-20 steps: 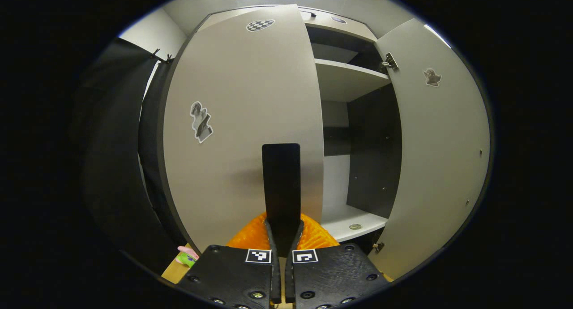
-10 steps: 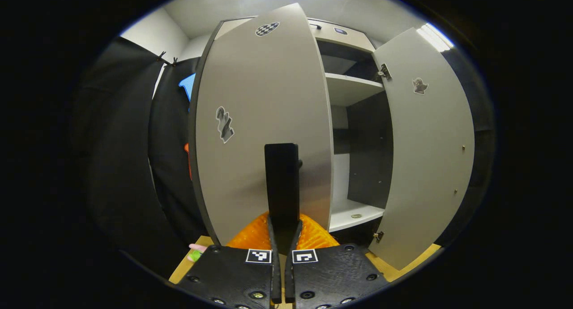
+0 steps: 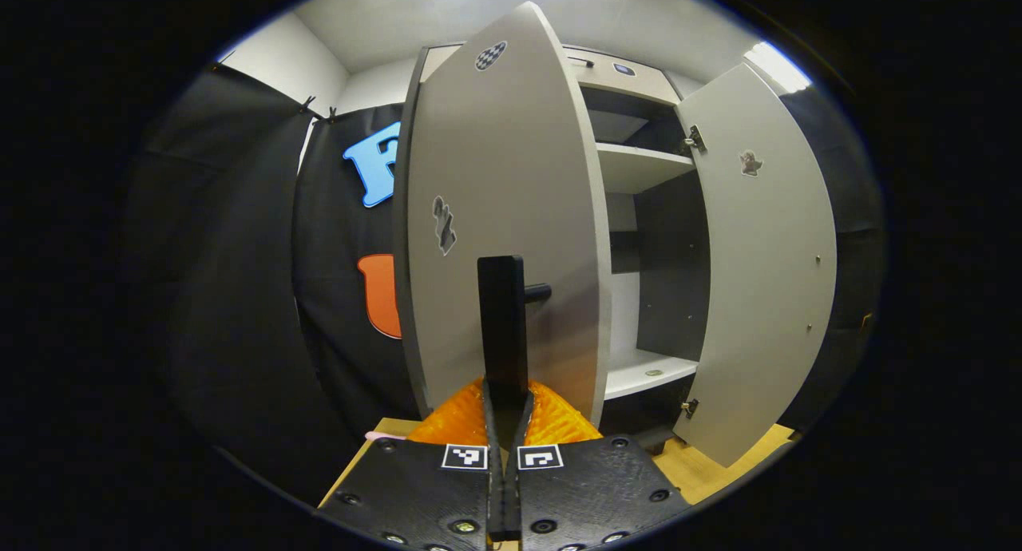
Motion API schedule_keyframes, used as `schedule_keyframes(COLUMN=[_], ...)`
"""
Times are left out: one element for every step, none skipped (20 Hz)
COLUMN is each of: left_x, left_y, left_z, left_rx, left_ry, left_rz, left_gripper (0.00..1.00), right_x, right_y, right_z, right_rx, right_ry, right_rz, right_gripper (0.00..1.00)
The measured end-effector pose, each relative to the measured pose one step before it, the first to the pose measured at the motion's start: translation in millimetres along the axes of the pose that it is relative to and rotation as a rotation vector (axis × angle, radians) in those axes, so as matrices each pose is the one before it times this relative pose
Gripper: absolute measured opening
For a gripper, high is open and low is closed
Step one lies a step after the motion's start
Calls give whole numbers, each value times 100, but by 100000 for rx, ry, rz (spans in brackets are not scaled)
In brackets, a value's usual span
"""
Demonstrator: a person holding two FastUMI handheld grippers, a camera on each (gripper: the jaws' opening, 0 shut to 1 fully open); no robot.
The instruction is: Open the right door of the double-door shoe cabinet with the right hand, and open the left door with the left hand.
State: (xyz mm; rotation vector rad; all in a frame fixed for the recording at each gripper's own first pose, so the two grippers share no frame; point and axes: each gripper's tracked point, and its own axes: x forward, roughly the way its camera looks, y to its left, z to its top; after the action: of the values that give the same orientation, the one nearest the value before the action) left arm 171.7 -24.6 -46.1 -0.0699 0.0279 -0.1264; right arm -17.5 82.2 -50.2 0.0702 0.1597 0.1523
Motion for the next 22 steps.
schedule_keyframes(left_x=[-254, -271, -197, -254, -282, -84, -226, -95, -140, -166, -213, -119, -180, -154, -156, -58, -151, -151, -15, 29, 89, 65], left_y=[348, 380, 355, 501, 410, 375, 350, 277, 350, 448, 557, 409, 523, 592, 518, 565, 545, 572, 664, 788, 847, 1006], left_z=[-22, -98, 148, -98, -1, -26, -37, 2, -23, -18, -2, 74, -93, 39, -14, 20, -37, 6, -46, -15, -39, -72], left_rx=[-415, 43, -19, 40, 180, -435, -1250, -526, -226, 259, 443, 363, 84, -385, -449, -889, -416, 322, 458, 932, 680, 265], left_ry=[-262, 340, 46, 147, -325, -144, -90, -236, 134, 76, 254, -111, -57, -378, -73, -483, 243, -159, 262, 178, 142, 15], left_rz=[-107, 113, 469, 444, 141, -413, -529, -731, -379, -44, 222, 384, 233, 43, 14, 355, 207, 253, 517, 574, 671, 1200], left_gripper=[0, 0, 0, 0, 0, 0, 0, 0, 0, 0, 0, 0, 0, 0, 0, 0, 0, 0, 0, 0, 0, 0], right_x=[92, 99, 104, 67, 73, 69, 83, 90, 94, 143, -6, 68, 23, 31, 75, 85, 41, 72, 122, 42, 101, 78], right_y=[362, 352, 283, 219, 259, 204, 227, 194, 191, 180, 251, 230, 135, 156, 216, 166, 200, 171, 282, 249, 165, 198], right_z=[-51, 20, -77, 8, 40, 30, -53, -3, -50, 69, 36, 67, 172, 123, -11, 4, -18, -18, -55, -3, -35, 51], right_rx=[-83, 74, 93, 121, 147, 117, 49, 137, 176, 338, 304, 126, -65, -141, -110, -133, -72, -91, -62, -85, -216, -155], right_ry=[90, -53, 53, -15, -128, -112, 22, -57, 119, -33, -105, -328, -480, -326, -215, 41, -199, 137, 323, 121, 118, 279], right_rz=[671, 686, 608, 493, 346, 351, 275, 268, 243, 423, 343, 256, 50, 63, 176, 227, 234, 151, 458, 253, 175, 231], right_gripper=[98, 99, 99, 99, 99, 99, 99, 99, 99, 99, 99, 99, 99, 99, 99, 99, 99, 99, 98, 99, 99, 99])
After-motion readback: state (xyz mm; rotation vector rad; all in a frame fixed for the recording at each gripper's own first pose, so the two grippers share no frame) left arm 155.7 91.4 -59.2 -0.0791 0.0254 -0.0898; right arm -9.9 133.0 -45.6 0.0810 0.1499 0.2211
